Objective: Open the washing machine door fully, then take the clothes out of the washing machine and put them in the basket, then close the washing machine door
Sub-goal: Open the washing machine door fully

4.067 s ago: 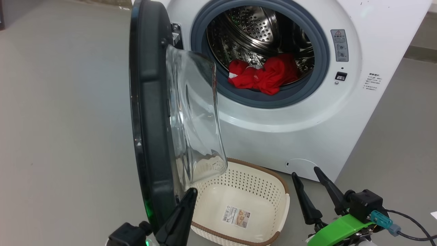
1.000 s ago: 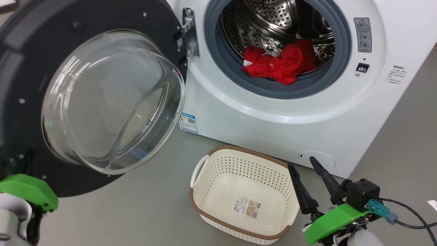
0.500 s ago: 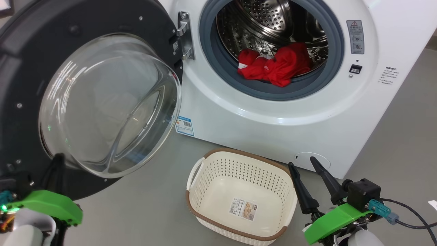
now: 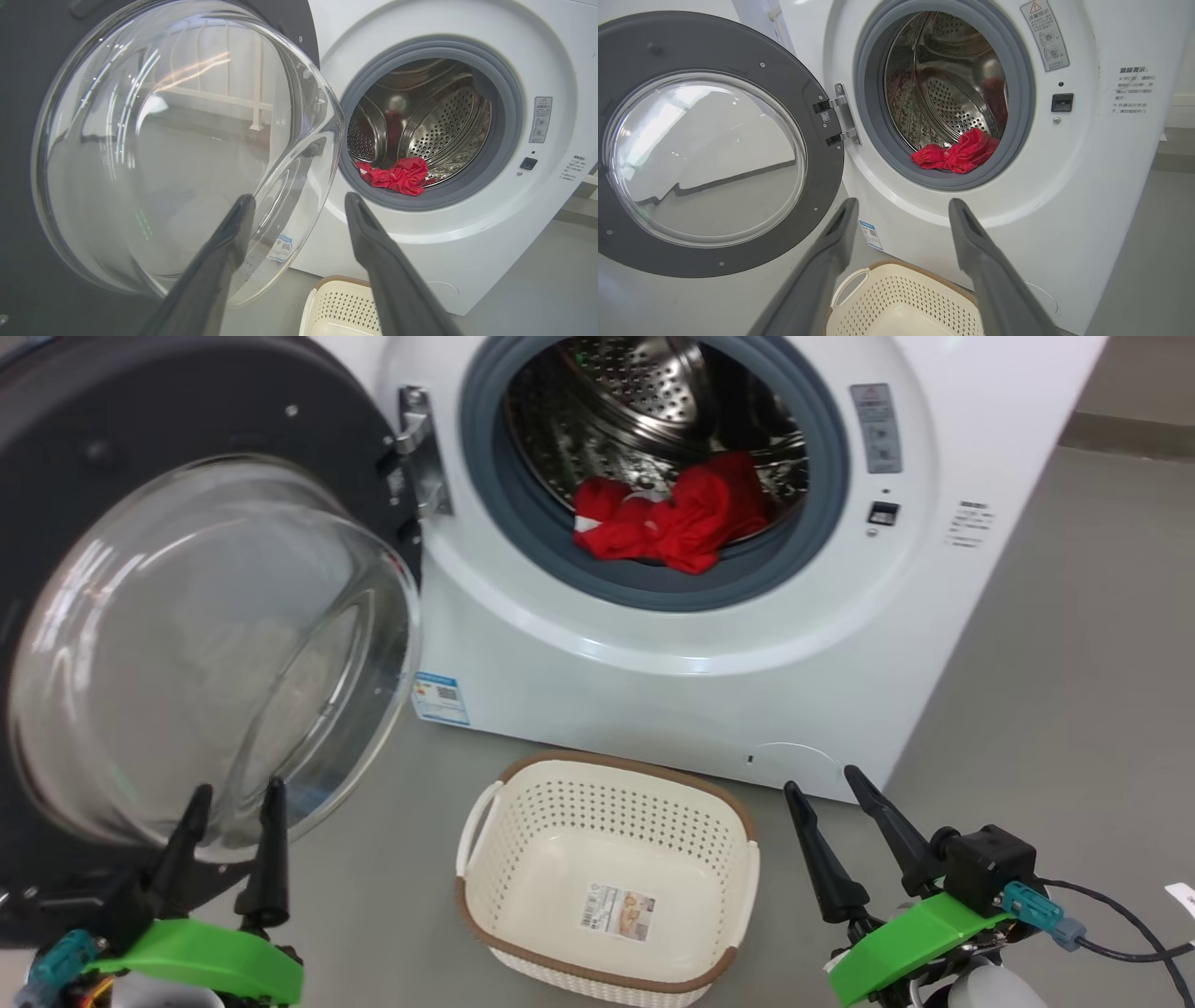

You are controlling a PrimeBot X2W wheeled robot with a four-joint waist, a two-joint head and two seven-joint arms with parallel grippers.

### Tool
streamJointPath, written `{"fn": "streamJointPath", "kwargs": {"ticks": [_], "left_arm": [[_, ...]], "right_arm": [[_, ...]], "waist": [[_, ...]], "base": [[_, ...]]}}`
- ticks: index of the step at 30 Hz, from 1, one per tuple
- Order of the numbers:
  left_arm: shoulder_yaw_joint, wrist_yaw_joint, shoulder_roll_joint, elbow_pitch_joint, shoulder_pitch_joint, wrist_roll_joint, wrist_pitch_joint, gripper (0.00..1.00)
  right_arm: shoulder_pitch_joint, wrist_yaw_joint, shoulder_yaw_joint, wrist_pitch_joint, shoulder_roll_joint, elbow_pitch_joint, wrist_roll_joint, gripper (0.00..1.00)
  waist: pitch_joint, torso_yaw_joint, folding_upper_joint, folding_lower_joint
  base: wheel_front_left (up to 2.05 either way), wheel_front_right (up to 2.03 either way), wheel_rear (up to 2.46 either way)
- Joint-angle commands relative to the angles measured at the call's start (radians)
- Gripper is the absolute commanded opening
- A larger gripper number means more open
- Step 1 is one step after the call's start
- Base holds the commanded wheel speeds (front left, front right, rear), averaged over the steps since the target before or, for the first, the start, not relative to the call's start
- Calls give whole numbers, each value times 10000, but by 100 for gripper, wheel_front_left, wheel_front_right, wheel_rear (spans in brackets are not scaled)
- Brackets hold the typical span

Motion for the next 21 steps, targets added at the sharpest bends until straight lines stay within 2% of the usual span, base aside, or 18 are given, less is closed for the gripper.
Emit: {"fn": "streamJointPath", "kwargs": {"ticks": [1, 7, 21], "left_arm": [[316, 129, 254, -434, -105, -20, 21, 100], [130, 161, 64, -1005, 271, -57, 20, 100], [-5, 329, -210, -1099, 692, 124, -287, 100]], "right_arm": [[-378, 73, 183, -92, 18, -236, -151, 100], [-456, 73, 73, -92, 18, -270, -290, 100], [-578, 73, -160, -92, 18, -490, -622, 100]], "waist": [[18, -500, 0, 0], [64, -1426, 0, 0], [183, -3427, 0, 0]], "base": [[0, 0, 0], [0, 0, 0], [0, 0, 0]]}}
